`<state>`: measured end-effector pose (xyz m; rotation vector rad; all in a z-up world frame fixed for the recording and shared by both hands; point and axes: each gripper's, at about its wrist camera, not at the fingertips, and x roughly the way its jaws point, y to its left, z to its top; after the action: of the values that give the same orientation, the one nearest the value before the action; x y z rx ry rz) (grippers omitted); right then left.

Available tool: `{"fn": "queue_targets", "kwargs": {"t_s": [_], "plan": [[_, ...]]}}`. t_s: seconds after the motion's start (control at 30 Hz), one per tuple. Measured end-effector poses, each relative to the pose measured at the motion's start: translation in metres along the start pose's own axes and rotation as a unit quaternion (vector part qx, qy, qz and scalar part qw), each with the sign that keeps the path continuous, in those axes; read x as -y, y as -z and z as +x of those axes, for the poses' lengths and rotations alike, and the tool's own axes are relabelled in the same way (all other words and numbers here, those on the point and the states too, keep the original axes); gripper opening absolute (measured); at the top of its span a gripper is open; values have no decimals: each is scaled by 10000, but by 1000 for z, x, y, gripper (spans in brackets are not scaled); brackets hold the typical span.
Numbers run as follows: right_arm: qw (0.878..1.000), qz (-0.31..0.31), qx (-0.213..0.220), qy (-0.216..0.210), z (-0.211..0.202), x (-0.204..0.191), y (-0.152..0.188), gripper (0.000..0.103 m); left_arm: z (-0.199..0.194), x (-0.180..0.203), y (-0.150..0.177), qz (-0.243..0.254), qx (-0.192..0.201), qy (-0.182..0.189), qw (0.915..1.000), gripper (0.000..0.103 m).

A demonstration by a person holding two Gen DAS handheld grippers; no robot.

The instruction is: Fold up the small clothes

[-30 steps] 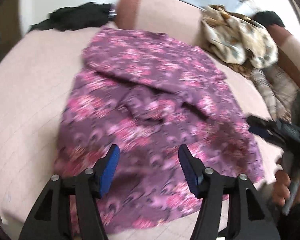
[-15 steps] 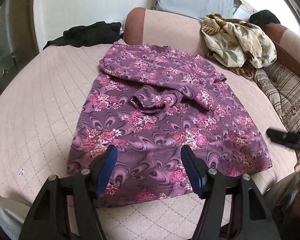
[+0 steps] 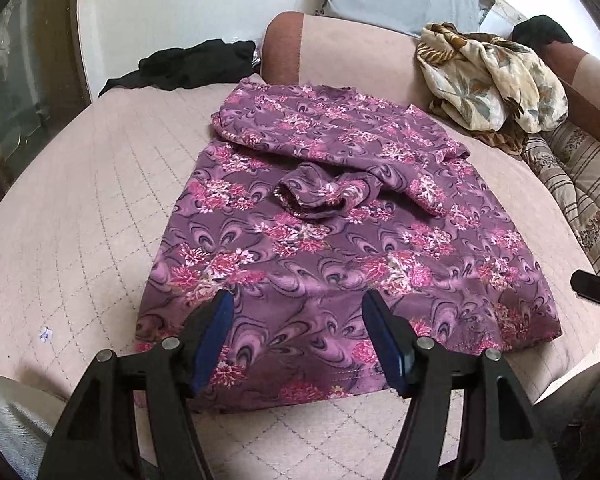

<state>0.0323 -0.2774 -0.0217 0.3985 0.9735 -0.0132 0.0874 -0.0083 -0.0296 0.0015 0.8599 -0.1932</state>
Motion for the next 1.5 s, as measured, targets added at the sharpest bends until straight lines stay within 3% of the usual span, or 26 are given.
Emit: {"fn": "queue_targets", "kwargs": {"t_s": [0.17,0.7,1.0,1.23,1.5], "plan": [[9973,689,-100,-214,9,27,2,81,-5,4,-1,44,145,-49,9999,66],[9992,376,-65,-71,13,14,5,81,-19,1,-3,-14,448,-37,9990,66],[9992,362,-69,-148,17,12,1,81,-52,-19,-9,-340,979,-119,9945,71],[9991,340,9,-239,14,2,-1,81,-60,-53,-12,-1060,931,-88,9900,71],[9995,259,-25,-196,15,0,2,81,-59,-45,-11,-897,915,-182,9916,71]]}}
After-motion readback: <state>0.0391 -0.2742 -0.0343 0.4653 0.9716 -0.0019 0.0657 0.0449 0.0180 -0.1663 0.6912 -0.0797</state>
